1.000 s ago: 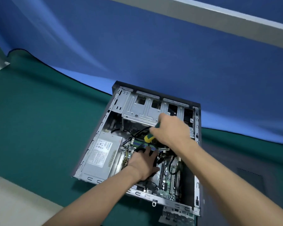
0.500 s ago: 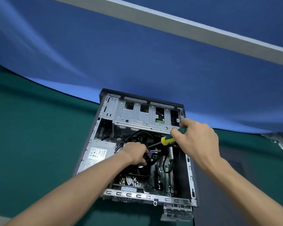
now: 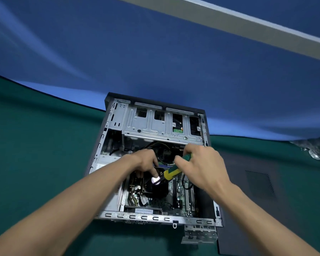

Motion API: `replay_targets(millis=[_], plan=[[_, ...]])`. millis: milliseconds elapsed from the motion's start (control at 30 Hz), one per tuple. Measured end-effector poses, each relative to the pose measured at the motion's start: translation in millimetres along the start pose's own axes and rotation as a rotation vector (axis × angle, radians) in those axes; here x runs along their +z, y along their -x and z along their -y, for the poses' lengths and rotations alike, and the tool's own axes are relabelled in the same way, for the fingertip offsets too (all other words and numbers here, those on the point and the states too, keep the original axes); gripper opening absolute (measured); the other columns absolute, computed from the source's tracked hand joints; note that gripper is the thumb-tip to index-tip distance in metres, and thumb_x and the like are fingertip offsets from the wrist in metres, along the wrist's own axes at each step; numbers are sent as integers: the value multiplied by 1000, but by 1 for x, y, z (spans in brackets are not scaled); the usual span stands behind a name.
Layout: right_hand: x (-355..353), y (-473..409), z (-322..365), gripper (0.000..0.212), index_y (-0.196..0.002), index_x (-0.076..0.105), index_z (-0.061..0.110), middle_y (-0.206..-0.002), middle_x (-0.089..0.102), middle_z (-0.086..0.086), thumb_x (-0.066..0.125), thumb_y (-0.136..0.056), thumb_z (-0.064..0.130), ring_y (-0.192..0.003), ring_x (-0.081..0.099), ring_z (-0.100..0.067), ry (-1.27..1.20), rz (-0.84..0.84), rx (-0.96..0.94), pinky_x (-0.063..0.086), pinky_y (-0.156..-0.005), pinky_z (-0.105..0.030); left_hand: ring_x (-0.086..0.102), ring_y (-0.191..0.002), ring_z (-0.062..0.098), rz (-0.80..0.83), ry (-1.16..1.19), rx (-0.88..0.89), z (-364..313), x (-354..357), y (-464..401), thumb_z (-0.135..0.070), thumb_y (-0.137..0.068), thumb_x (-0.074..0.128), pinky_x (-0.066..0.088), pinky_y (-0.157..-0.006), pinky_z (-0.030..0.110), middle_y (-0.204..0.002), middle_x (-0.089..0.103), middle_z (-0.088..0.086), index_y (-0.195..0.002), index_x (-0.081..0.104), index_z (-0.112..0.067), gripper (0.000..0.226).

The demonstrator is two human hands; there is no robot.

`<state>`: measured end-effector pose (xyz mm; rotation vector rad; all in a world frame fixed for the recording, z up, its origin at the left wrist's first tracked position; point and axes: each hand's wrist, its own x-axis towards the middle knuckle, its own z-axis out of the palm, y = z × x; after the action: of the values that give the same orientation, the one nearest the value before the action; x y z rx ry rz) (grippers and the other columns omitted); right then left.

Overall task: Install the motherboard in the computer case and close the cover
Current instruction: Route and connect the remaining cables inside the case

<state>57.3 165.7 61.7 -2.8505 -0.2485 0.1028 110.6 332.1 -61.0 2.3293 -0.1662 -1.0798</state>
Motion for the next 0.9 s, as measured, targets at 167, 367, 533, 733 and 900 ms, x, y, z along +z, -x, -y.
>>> replay_targets(millis=[167, 367, 533, 733, 900], plan=[[14, 2, 12, 29, -72, 55, 19, -44, 45, 2, 51, -80, 46, -51, 47, -11, -9, 16, -54, 25, -44, -24, 59, -46, 24, 58, 66, -28, -2, -3, 2, -10, -81, 73, 53, -43, 30, -74, 62, 12, -116, 63, -5, 37], [24, 3, 16, 29, -72, 53, 19, -45, 47, 3, 51, -83, 45, -53, 52, -16, -20, 17, -75, 27, -45, -26, 60, -50, 26, 87, 104, -45, -3, -6, 3, -4, -84, 67, 54, -45, 29, -80, 62, 13, -116, 61, -1, 33], [27, 6, 15, 28, -72, 52, 19, -44, 46, 3, 50, -84, 44, -52, 51, -15, -7, 22, -53, 28, -44, -25, 60, -50, 26, 106, 137, -36, -2, -5, 2, -10, -82, 72, 56, -49, 31, -108, 64, 23, -123, 60, -6, 42], [23, 6, 20, 30, -74, 52, 21, -49, 49, 4, 49, -85, 49, -54, 52, -15, 45, 59, -29, 28, -44, -25, 60, -50, 26, 101, 142, -37, -2, -5, 2, -9, -84, 69, 56, -51, 31, -95, 65, 22, -124, 59, -5, 42], [1, -5, 25, 30, -92, 45, 25, -69, 56, 7, 52, -78, 51, -63, 50, -13, 27, 351, -48, 29, -49, -28, 60, -46, 23, 89, 129, -25, -1, -5, 2, -6, -86, 66, 55, -45, 28, -94, 62, 20, -125, 58, -4, 40]])
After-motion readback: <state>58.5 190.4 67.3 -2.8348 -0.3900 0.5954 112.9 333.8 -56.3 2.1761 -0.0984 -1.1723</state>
